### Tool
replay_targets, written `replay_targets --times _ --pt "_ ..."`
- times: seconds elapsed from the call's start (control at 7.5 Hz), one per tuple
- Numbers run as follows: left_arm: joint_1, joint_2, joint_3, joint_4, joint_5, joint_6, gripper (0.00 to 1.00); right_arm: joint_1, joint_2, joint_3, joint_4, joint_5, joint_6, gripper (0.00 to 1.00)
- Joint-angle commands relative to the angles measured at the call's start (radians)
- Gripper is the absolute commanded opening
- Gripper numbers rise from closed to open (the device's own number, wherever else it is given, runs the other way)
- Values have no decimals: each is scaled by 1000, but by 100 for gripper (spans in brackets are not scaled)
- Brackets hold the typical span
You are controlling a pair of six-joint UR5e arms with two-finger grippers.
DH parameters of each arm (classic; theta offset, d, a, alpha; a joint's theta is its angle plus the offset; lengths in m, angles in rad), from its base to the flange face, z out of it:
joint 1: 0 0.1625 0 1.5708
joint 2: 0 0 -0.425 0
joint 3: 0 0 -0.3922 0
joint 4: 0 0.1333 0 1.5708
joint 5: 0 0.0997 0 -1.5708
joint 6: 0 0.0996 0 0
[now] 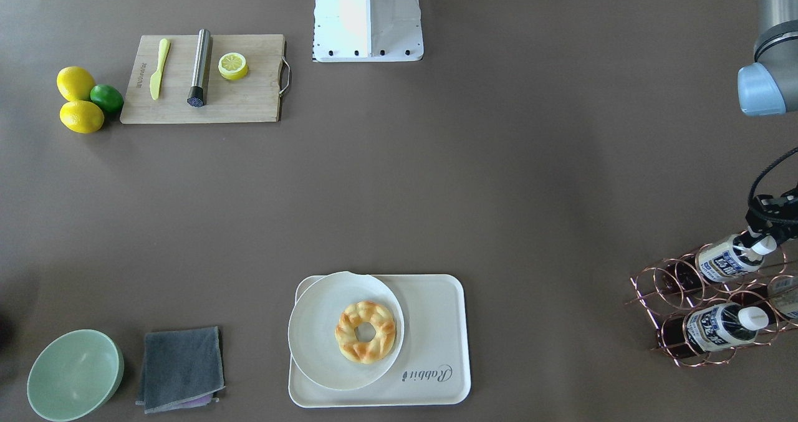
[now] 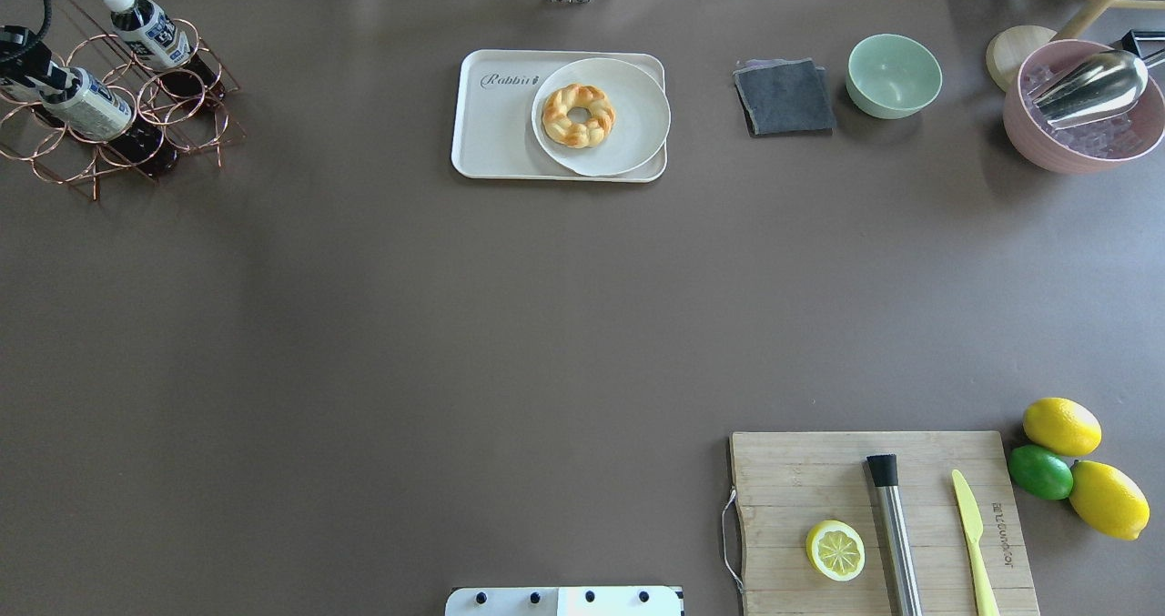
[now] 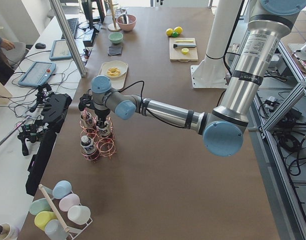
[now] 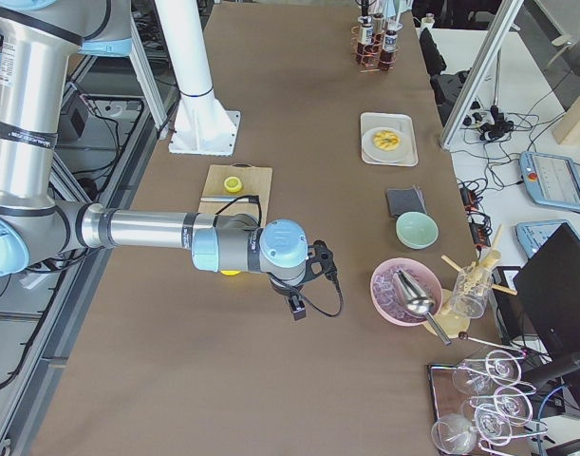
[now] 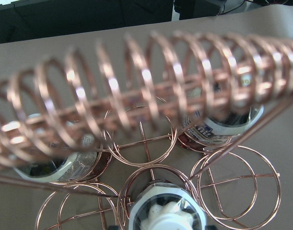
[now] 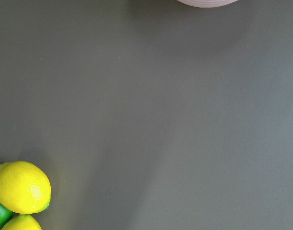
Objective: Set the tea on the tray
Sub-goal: 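Grasp a dark tea bottle in the rack with the left gripper and lift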
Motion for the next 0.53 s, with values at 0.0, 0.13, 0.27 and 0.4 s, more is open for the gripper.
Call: replay_targets --times 0.0,0.13,0.27,0.4 --pt "-53 -50 -99 210 -70 12 0 0 0 10 -1 0 1 100" --pt "-81 -66 -146 258 -70 14 0 0 0 8 -1 0 1 100" --pt "-121 -66 -196 262 -70 15 0 0 0 8 -1 0 1 100" --pt "-148 -66 -269 265 -68 15 0 0 1 8 -1 0 1 100"
